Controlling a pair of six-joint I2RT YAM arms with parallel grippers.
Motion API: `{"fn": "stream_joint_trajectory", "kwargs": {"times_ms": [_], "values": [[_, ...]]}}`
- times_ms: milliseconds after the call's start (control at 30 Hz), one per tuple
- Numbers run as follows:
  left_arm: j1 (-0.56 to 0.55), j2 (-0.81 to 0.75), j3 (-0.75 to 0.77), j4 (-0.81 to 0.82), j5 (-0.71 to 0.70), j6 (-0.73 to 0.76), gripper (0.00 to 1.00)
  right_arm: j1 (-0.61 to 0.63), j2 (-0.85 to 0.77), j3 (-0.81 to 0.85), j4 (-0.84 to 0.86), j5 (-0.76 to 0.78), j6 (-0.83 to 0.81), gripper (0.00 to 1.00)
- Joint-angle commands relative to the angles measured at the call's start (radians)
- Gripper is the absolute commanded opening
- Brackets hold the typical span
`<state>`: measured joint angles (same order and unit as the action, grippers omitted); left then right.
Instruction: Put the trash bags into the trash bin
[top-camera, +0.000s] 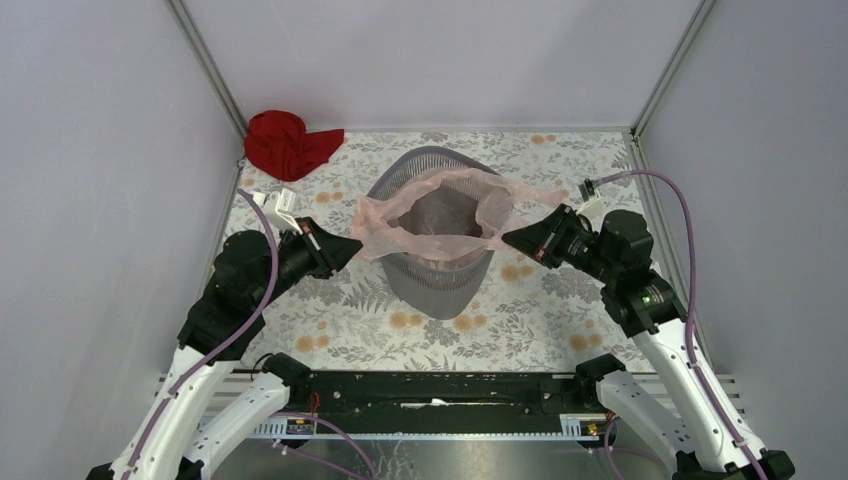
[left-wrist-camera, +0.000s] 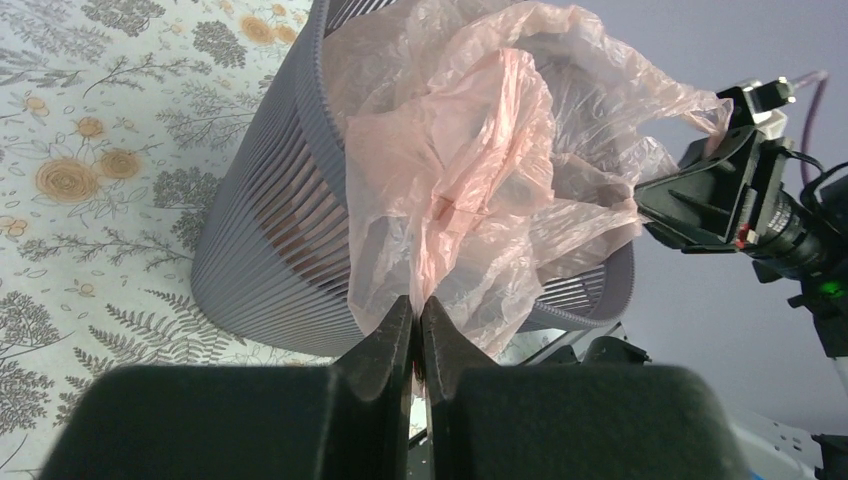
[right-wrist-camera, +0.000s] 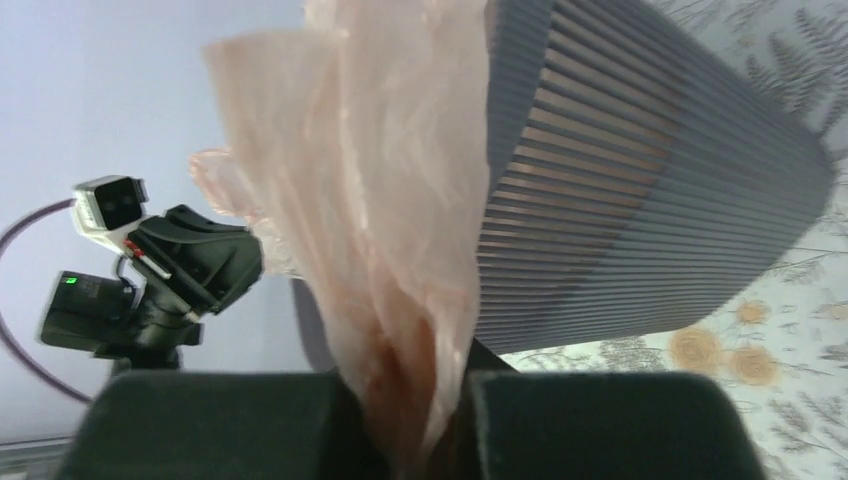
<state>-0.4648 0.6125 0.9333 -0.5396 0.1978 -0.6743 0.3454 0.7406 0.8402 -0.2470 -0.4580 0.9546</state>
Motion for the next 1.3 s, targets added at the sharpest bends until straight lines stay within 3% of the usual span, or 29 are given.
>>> {"fn": "stream_joint_trajectory", "kwargs": {"times_ms": [0,133,300,533,733,1067,1167,1267], "values": [[0.005,0.007,0.042,-0.023,-0.045,0.019,0.13,0.005,-0.022,0.037,-0.045,0.095,-0.127,0.02],[0.005,0.044,0.095,-0.063,-0.009,0.04,0.24,0.006,-0.034,0.055,-0.036,0.031,-0.177,0.0],[0.005,0.056,0.106,-0.083,-0.016,0.079,0.25,0.006,-0.027,0.081,-0.043,-0.116,-0.195,0.0],[0.005,0.085,0.226,-0.228,-0.311,0.234,0.02,0.006,-0.039,0.193,-0.304,-0.075,-0.366,0.0],[0.005,0.098,0.26,-0.266,-0.397,0.27,0.0,0.006,-0.08,0.253,-0.455,0.058,-0.446,0.0],[0.005,0.088,0.184,-0.292,-0.394,0.227,0.0,0.005,-0.07,0.079,-0.356,-0.001,-0.431,0.0],[0.005,0.082,0.13,-0.274,-0.394,0.21,0.0,0.006,-0.055,0.061,-0.342,0.03,-0.456,0.17],[0.005,0.087,0.07,-0.239,-0.365,0.192,0.0,0.006,-0.048,0.072,-0.317,0.039,-0.474,0.28]]}}
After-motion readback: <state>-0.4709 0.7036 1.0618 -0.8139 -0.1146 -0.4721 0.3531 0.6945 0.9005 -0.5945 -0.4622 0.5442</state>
